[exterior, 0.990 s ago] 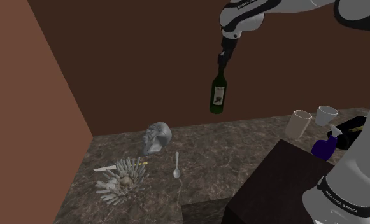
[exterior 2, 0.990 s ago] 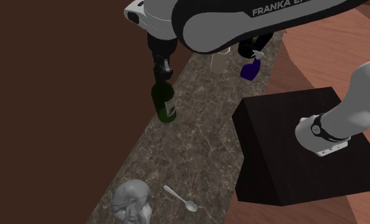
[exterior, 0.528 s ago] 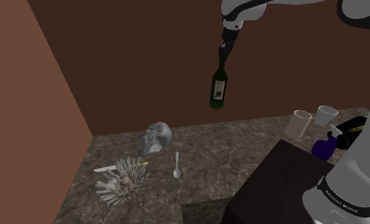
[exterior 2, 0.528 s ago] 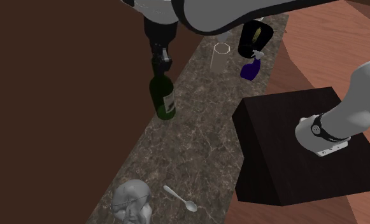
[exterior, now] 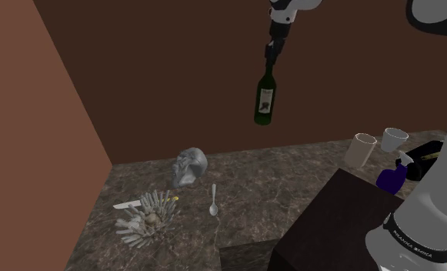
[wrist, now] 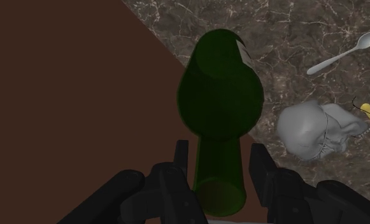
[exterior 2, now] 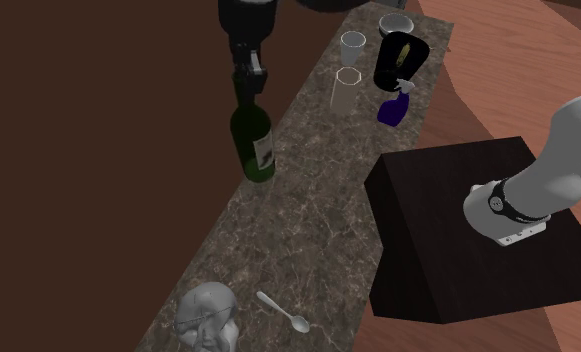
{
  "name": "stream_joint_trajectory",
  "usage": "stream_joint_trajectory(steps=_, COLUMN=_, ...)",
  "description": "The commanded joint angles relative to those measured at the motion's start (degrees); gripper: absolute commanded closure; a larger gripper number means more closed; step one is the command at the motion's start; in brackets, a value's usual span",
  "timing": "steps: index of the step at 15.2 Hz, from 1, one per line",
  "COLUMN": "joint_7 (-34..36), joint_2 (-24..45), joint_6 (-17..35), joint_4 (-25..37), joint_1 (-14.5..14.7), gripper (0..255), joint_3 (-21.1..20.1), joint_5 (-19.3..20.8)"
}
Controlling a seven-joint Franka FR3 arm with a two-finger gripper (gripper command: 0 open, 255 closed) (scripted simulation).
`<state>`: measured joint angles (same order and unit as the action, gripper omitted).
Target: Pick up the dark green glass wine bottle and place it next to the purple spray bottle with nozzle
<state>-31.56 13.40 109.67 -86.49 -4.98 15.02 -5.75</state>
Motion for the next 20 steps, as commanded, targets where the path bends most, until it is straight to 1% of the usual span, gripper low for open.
stream_joint_trajectory(steps=1, joint_7=0.07, joint_2=-0.04, joint_6=-1.51, joint_4=1.49, joint_1=-0.05, gripper=255, joint_3=0.03, joint_5=0.04)
stream_joint_trajectory(steps=13, joint_7=0.25, joint_2=2.24, joint_6=-11.73, joint_4=13.93, joint_1=-0.89, gripper=255, joint_3=0.21, joint_5=-0.5)
stream_joint_trajectory(steps=16, joint_7=-2.13, joint_2=-3.43, joint_6=-9.65, joint_4=6.21, joint_1=-1.71, gripper=255, joint_3=1.18, joint_5=0.38)
stream_joint_trajectory(steps=20, joint_7=-5.42, joint_2=-9.86, joint_6=-7.92, joint_4=-1.89, joint_1=-3.16, gripper=255, joint_3=2.64, joint_5=1.5)
